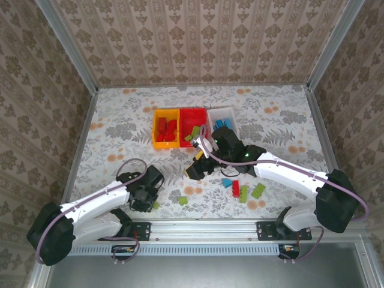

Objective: Sort the legos into containers by color

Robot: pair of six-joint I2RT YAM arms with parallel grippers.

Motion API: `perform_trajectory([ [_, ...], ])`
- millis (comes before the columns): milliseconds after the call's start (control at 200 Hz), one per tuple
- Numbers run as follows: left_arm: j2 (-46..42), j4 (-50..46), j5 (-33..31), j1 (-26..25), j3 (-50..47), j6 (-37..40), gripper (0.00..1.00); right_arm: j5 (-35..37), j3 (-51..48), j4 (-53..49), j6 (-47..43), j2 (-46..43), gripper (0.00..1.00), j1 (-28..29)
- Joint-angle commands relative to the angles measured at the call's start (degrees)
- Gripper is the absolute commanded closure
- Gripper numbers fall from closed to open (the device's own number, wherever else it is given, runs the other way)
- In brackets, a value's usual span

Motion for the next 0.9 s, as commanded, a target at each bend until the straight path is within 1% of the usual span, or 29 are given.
perform_trajectory([
  [0, 1.99, 4.18, -4.37, 2.08, 6.35, 9.29, 0.8, 2.69, -0.38, 1.63, 1.68, -1.82, 0.19, -0.62],
  [100, 9.09, 4.38, -4.71, 3.92, 17.15, 22.45, 0.81, 6.3, -3.81, 6.87, 7.08, -5.38, 0.19, -3.92],
  [185, 16.68, 3.66, -4.8, 4.35, 28.92, 33.69, 0.81, 8.51, -6.64, 11.04, 12.96, -8.67, 0.17, -9.39],
  [260, 24.71, 2.22, -4.41, 4.43, 39.63, 42.52, 0.81, 10.95, -6.74, 10.62, 15.4, -10.03, 0.17, -12.87],
  [360, 34.76, -1.52, -4.44, 4.74, 54.14, 51.08, 0.82, 14.4, -5.23, 8.33, 15.62, -10.06, 0.18, -14.19],
  [525, 51.56, -8.85, -5.09, 6.09, 76.03, 60.71, 0.81, 16.28, -3.89, 5.69, 17.49, -9.96, 0.18, -15.97],
  [665, 63.58, -14.15, -6.78, 7.45, 91.15, 66.28, 0.81, 16.91, -3.36, 2.62, 17.5, -10.79, 0.18, -17.77],
  [765, 69.85, -16.68, -7.89, 8.33, 98.56, 68.56, 0.8, 16.92, -3.44, 1.55, 17.69, -11.56, 0.18, -18.63],
  [895, 73.81, -16.45, -7.9, 9.35, 102.29, 70.54, 0.78, 16.93, -3.98, 0.39, 18.12, -12.11, 0.18, -19.13],
])
